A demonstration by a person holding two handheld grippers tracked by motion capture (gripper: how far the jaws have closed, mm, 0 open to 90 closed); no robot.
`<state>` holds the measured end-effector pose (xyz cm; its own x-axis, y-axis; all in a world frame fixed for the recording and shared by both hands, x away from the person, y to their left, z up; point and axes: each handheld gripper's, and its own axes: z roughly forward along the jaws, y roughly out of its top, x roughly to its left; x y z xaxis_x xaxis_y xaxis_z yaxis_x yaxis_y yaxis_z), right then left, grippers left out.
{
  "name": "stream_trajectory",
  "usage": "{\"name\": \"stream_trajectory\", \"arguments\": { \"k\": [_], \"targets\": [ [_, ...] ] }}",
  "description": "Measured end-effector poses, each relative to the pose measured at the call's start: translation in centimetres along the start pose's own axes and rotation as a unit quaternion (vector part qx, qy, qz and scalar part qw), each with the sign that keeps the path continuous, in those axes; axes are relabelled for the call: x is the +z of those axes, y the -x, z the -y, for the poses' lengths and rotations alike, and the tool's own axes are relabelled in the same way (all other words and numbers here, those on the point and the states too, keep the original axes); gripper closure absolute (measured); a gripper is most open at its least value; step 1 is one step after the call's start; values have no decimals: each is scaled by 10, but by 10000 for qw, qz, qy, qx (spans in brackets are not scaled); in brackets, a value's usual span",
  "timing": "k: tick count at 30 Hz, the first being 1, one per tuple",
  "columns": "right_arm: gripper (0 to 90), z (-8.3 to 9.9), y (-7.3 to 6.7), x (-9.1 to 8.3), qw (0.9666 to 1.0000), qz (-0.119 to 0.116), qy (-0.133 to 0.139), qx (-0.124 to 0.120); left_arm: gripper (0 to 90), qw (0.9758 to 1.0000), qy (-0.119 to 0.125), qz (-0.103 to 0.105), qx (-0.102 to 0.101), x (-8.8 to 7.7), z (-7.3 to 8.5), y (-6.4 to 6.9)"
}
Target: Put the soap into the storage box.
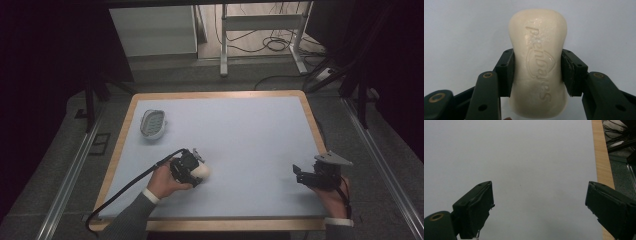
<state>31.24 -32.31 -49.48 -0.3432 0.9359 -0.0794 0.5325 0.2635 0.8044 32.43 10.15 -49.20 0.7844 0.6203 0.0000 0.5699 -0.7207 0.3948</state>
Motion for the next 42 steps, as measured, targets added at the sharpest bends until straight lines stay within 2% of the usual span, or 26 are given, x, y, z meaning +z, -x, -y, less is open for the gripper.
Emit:
{"name": "stream_trajectory", "arguments": {
  "k": [9,10,13,14,26,42],
  "targets": [
    [80,0,0,0,10000,10,1,0,496,9993,307,40,-212,-13,1,-8],
    [79,0,1,0,10000,2,1,-4,496,9995,275,37,-173,-14,1,-10],
    [79,0,1,0,10000,7,-4,1,496,9990,367,56,-251,-17,1,-11],
    [80,0,1,0,10000,7,-4,2,496,9993,321,37,-206,-18,1,-13],
    [79,1,1,0,10000,-15,26,-7,496,9980,520,31,-364,-31,2,-24],
    [80,1,2,0,10000,16,2,11,496,9964,670,-89,-503,-40,3,-38]
  ]
}}
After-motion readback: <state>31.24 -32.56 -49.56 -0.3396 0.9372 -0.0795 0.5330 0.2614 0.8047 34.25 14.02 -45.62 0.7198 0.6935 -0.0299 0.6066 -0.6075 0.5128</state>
